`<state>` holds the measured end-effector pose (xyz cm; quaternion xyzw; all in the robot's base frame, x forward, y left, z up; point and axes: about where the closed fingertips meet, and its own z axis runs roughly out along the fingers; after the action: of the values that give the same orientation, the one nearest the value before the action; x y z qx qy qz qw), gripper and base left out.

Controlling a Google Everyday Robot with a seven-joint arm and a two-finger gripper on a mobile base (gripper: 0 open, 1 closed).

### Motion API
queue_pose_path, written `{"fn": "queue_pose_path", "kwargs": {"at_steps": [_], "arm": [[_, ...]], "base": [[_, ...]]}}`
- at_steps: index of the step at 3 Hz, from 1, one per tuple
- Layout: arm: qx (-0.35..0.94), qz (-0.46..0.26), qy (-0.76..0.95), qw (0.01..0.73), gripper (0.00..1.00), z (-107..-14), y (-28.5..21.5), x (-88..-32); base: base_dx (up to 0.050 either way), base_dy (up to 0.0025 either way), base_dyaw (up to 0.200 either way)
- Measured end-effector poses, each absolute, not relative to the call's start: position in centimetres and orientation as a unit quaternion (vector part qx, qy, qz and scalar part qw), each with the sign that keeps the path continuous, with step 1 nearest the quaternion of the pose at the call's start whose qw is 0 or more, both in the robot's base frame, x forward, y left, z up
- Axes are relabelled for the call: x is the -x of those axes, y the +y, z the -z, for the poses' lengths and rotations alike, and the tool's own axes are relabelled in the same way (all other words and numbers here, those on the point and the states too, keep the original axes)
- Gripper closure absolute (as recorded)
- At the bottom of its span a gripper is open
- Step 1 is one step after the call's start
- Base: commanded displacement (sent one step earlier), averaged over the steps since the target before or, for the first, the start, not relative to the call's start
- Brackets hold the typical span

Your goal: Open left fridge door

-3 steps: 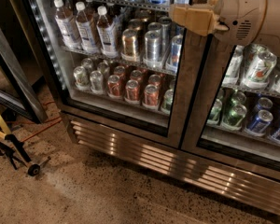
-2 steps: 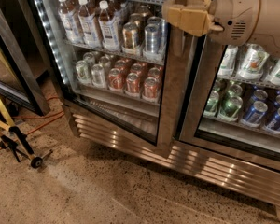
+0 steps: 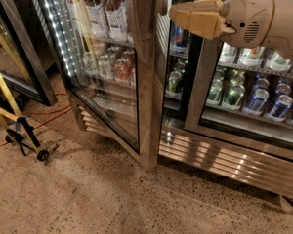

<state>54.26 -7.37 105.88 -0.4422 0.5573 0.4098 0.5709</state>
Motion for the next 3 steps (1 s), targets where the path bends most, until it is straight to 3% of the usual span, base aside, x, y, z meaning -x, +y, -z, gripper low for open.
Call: {"fn": "queue_pose_path", "kwargs": {"at_steps": [1,3], "arm": [[0.442,-0.410,0.557,0.571,1.00,-105.88,-7.37,-54.26],[0.441,-0.406,0.567,0.565,1.00,-105.78,-6.88,-54.91]], "base": [[0.000,-0.00004,-0.200],[0.000,0.00000,0.000]]}}
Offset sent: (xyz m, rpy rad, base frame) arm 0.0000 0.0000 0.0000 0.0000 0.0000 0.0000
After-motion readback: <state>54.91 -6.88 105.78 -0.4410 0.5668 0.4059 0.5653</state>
